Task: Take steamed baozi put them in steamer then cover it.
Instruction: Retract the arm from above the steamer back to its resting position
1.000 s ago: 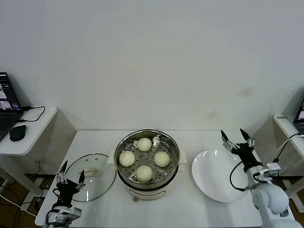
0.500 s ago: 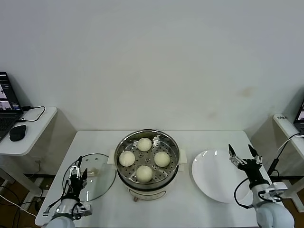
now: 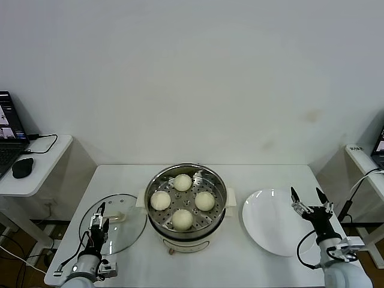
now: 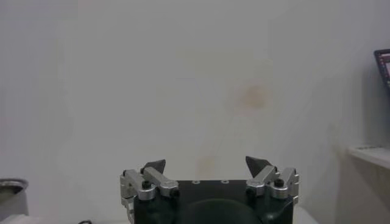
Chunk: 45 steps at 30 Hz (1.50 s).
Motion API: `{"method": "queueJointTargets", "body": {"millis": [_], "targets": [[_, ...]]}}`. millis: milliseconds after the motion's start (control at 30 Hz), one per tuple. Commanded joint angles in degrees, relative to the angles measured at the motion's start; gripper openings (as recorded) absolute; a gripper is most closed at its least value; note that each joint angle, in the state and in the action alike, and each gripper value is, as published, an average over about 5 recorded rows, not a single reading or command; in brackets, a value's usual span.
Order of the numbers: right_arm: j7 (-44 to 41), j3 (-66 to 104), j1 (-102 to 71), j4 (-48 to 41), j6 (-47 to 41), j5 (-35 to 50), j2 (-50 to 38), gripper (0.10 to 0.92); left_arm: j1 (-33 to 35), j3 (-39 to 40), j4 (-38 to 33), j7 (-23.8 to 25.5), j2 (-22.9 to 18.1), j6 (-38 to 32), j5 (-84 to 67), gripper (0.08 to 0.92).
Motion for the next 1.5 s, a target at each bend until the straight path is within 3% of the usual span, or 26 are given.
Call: {"method": "queueJointTargets", "body": {"millis": [33, 467, 1133, 1500], "targets": [[0.0, 0.4, -1.1, 0.1, 0.3, -0.4, 0.3, 0.823, -0.7, 0.4, 3.0, 1.1, 0.3, 0.9, 1.9, 0.823], [0.0, 0.5, -1.7, -0.2, 0.4, -0.7, 0.1, 0.822, -5.3, 1.2, 9.9, -1.3, 0.1, 0.7, 0.3, 0.823], [-0.3, 0.7, -1.2, -1.9, 0.8, -1.2, 0.6, 0.822, -10.6, 2.3, 13.7, -3.7, -0.1, 1.0, -1.2, 0.823], [-0.5, 0.6, -1.2, -2.4, 1.1, -1.7, 0.7, 0.823, -11.3, 4.1, 17.3, -11.8, -0.5, 0.9, -4.4, 0.823]]}}
